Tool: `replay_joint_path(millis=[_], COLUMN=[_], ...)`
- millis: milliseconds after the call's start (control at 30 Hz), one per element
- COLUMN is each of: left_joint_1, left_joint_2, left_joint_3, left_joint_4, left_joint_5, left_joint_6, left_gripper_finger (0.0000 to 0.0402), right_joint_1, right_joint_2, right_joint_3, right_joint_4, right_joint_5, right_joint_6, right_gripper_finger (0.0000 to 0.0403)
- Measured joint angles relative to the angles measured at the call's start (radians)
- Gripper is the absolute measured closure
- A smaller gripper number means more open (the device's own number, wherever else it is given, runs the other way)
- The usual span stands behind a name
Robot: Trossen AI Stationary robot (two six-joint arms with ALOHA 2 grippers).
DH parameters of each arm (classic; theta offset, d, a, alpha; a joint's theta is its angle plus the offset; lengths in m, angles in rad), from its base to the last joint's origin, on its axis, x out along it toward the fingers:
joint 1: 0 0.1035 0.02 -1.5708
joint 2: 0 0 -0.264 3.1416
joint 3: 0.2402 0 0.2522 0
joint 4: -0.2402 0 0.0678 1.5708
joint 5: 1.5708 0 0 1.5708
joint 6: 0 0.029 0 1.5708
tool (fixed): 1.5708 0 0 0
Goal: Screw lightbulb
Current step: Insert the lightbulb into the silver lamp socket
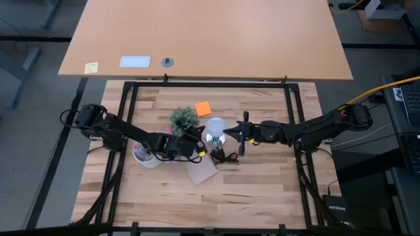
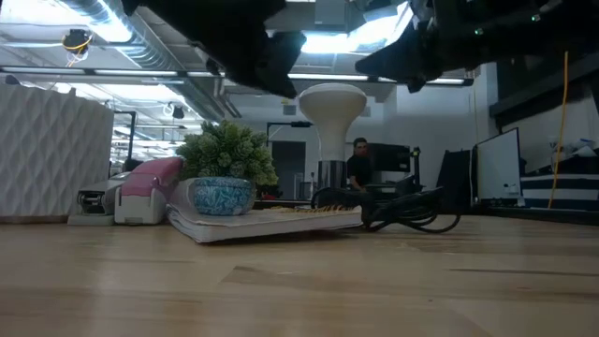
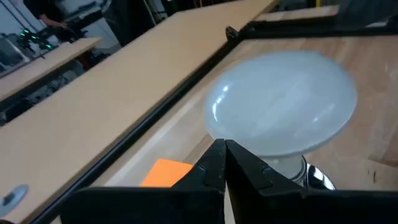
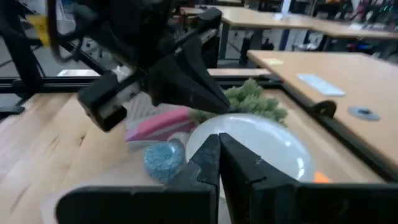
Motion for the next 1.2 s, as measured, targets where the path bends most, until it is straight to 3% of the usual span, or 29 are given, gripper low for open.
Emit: replay_joint_path(millis=[133,267,400,733,1200], left_joint_1=[-0.033,-0.065,-0.083,-0.041,0.017], left_joint_2=[-0.025,-0.033,-0.033,-0.025,-0.022], left_joint_3=[0.0,0.0,0.0,0.0,0.0], left_joint_4=[0.002,0.008,0.007,0.009,-0.007], left_joint_5=[-0.023,-0.021,0.046,0.157,0.157], left_joint_6=[0.004,0.006,0.004,-0.041,-0.051], left_gripper_finger=[0.0402,0.0402,0.0401,0.0402,0.0402], right_joint_1=[0.0,-0.001,-0.012,-0.067,-0.068], right_joint_2=[-0.022,-0.043,-0.047,0.025,0.025], right_joint_3=[0.0,0.0,0.0,0.0,0.0], right_joint_4=[0.01,0.006,0.0,-0.065,-0.065], right_joint_5=[0.048,0.174,0.25,0.152,0.082], right_joint_6=[-0.038,-0.094,-0.145,-0.054,0.006], right_gripper_finger=[0.0391,0.0391,0.0391,0.0391,0.0391])
